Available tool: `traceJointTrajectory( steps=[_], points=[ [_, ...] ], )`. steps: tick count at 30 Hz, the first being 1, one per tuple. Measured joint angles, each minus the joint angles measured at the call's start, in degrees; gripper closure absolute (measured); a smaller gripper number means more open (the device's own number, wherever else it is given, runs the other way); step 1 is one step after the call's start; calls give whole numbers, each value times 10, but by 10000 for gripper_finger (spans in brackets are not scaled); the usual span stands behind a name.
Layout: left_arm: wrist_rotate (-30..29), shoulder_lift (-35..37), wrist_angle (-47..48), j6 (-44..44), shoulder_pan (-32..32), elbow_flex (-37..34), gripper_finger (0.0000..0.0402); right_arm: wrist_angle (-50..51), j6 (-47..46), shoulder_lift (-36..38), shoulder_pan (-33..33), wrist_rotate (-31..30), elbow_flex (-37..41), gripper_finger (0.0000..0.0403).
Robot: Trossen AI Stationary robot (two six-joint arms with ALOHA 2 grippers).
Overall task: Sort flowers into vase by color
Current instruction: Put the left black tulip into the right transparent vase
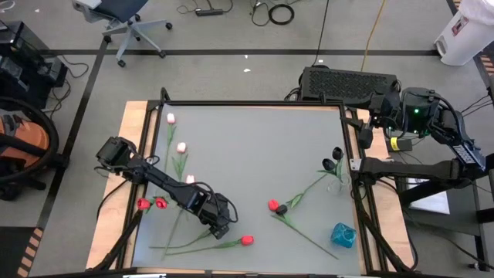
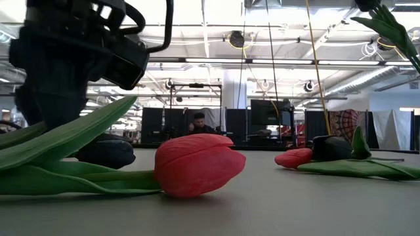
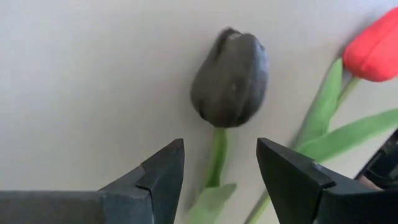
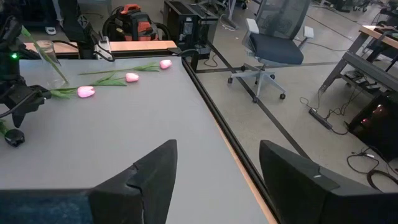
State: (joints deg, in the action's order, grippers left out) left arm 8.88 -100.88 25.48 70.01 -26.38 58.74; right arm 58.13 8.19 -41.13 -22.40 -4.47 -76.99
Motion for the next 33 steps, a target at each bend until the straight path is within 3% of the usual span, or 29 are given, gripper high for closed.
traceJointTrajectory(
  steps=[15, 33],
  points=[
    [-18, -3, -2, 2, 1, 0, 205, 0, 0, 0, 0, 0, 0, 183],
    [-11, -3, -37, -2, 1, 0, 373, 0, 0, 0, 0, 0, 0, 183]
  ],
)
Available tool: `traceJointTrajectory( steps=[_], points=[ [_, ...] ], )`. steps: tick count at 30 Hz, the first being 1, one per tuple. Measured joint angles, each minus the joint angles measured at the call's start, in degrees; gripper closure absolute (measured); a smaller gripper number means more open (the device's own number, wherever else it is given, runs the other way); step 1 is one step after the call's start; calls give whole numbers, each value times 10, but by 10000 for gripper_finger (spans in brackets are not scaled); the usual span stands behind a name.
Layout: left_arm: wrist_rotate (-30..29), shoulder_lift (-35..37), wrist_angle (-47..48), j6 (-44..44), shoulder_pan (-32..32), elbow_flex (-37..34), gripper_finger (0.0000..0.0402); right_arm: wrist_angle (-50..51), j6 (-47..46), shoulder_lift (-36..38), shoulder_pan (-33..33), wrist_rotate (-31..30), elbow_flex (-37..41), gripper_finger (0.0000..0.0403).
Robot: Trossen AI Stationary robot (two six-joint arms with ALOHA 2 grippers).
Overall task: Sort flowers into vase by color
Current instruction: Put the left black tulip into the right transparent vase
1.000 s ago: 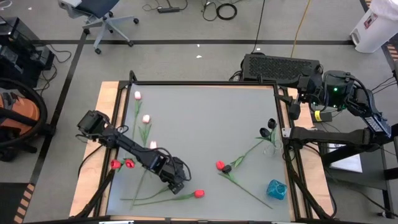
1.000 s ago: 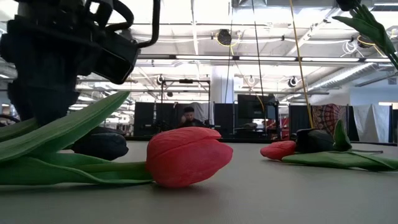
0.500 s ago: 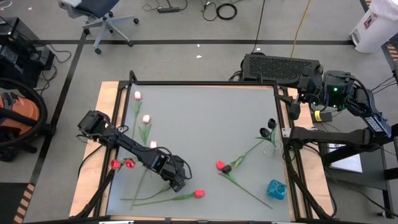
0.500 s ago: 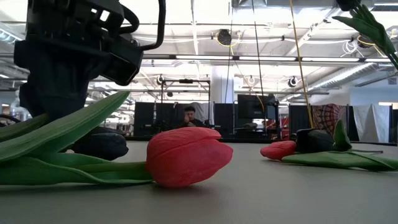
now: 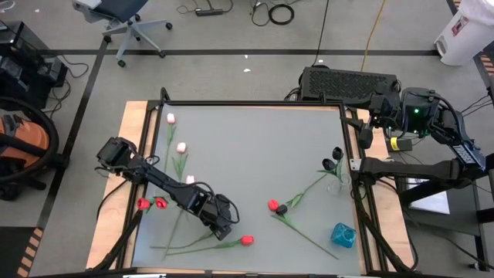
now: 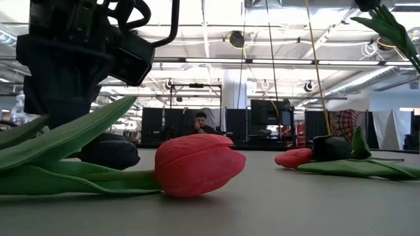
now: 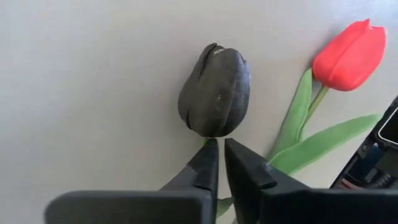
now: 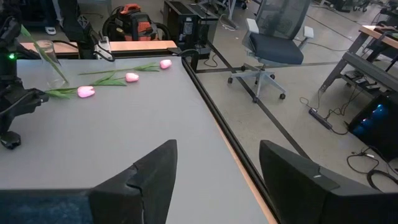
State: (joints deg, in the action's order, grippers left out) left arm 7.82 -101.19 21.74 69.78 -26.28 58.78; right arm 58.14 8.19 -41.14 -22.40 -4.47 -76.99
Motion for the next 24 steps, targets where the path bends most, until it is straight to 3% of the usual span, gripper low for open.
traceJointTrajectory(
  steps=[4, 24],
  points=[
    [4, 0, 0, -1, 0, 0, 396, 0, 0, 0, 0, 0, 0, 183],
    [-4, 1, -3, -26, 46, 5, 396, 0, 0, 0, 0, 0, 0, 183]
  ],
)
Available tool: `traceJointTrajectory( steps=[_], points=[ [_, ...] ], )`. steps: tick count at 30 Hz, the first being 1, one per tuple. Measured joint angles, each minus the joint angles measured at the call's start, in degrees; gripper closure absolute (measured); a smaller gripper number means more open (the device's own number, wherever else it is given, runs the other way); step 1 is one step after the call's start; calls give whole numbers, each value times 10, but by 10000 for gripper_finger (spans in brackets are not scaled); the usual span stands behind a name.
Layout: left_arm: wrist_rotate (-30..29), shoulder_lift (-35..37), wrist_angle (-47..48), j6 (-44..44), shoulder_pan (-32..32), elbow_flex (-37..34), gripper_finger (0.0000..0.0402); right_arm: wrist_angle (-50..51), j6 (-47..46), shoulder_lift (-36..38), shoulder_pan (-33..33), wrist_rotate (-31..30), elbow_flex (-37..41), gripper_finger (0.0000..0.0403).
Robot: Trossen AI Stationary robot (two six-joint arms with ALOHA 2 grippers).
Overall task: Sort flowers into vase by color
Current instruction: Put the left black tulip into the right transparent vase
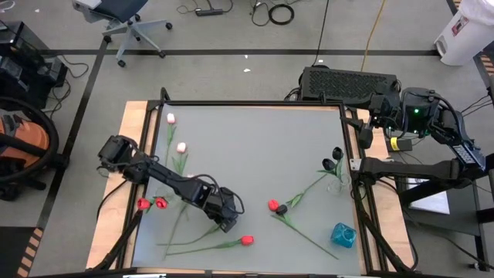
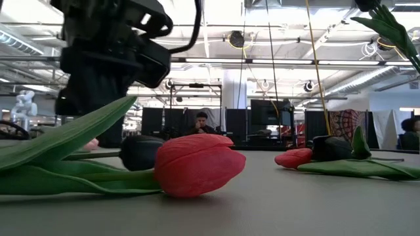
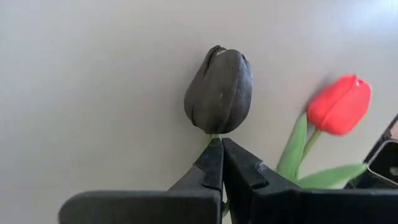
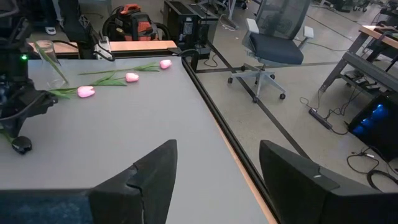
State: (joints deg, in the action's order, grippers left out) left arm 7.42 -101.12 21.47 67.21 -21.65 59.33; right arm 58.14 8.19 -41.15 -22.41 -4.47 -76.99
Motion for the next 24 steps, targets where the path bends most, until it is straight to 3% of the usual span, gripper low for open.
traceJointTrajectory(
  steps=[9, 20, 24],
  points=[
    [1, 0, 0, -31, 43, 0, 396, 0, 0, 0, 0, 0, 0, 183],
    [43, 0, -2, -66, 67, 0, 395, 0, 0, 0, 0, 0, 0, 183],
    [43, 0, -2, -66, 67, 0, 374, 0, 0, 0, 0, 0, 0, 183]
  ],
)
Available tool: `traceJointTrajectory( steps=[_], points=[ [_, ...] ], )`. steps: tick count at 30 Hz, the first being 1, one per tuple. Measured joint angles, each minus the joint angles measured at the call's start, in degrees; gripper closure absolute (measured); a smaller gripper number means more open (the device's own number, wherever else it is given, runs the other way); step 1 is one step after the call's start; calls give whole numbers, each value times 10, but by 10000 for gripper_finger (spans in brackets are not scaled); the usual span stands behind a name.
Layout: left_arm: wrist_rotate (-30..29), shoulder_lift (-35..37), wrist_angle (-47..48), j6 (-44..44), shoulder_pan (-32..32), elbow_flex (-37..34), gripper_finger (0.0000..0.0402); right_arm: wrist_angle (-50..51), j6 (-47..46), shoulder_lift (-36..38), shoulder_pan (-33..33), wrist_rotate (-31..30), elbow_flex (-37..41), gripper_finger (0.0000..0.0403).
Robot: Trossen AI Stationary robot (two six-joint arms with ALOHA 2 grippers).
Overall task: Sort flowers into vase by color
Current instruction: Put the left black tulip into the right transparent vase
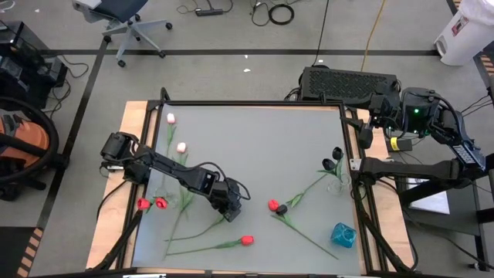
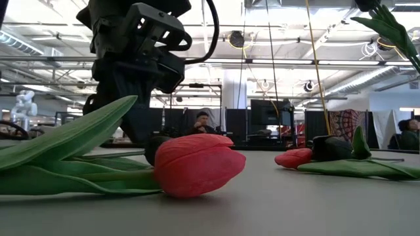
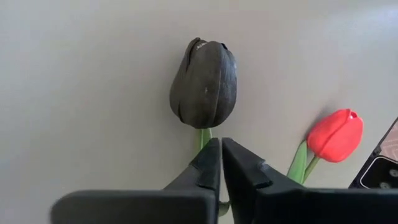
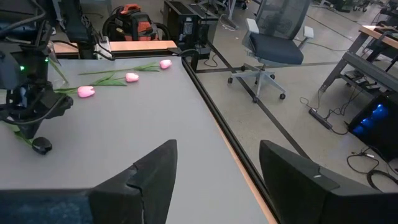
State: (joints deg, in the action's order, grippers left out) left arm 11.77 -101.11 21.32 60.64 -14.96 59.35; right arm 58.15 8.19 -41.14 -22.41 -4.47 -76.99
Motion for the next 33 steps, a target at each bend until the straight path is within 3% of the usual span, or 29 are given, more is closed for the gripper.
traceJointTrajectory(
  steps=[7, 12, 33],
  points=[
    [-18, 0, 3, 0, 2, 0, 312, 0, 0, 0, 0, 0, 0, 183],
    [-18, 0, 3, 1, 8, 0, 290, 0, 0, 0, 0, 0, 0, 183],
    [-22, 0, 15, 3, 7, -11, 285, 0, 0, 0, 0, 0, 0, 183]
  ],
)
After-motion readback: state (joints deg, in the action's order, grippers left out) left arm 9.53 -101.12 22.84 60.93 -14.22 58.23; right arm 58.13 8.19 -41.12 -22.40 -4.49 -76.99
